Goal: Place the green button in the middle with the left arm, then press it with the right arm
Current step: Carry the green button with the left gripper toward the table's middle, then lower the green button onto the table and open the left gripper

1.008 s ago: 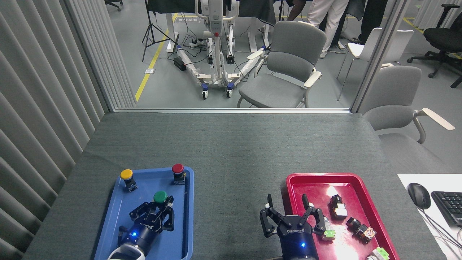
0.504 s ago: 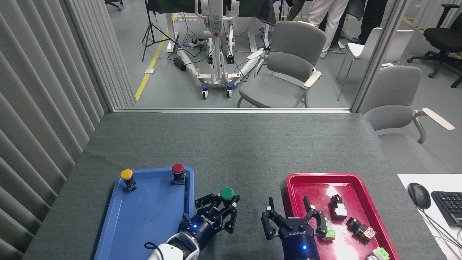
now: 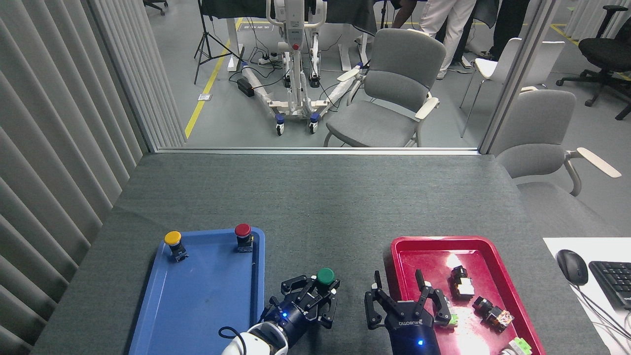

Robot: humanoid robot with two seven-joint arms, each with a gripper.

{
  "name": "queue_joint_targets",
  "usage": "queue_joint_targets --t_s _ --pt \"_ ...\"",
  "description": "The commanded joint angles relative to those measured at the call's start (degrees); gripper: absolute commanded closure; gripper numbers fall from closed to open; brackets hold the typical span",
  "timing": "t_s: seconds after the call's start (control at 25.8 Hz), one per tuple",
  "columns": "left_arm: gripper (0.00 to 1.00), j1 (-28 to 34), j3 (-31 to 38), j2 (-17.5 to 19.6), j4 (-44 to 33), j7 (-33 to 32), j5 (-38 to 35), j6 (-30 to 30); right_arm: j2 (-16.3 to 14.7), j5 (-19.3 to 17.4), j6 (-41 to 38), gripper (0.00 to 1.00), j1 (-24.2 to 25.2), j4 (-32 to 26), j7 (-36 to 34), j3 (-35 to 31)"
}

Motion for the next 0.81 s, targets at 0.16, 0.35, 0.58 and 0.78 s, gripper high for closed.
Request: queue_joint_targets --t_s 0.16,0.35,0.58,0.78 --pt "0.01 0.2 -0.2 -0.6 0.1 0.5 0.2 1.1 0.1 0.0 0.1 0.23 0.0 0.1 0.2 0.6" --pt "0.01 0.8 0.1 -0.6 -1.4 0.5 0.4 1.5 1.6 0.0 -0.3 0.28 -0.4 0.7 0.4 0.6" --pt "0.01 11.9 2.3 4.6 -23.8 -0.6 0.6 5.3 2.3 0.1 -0.7 0.81 -2.5 1.5 0.7 1.2" --pt "0.01 24.9 8.6 8.8 -43.3 -1.5 1.2 14.0 3.1 0.2 -0.5 1.00 -4.5 5.2 3.5 6.3"
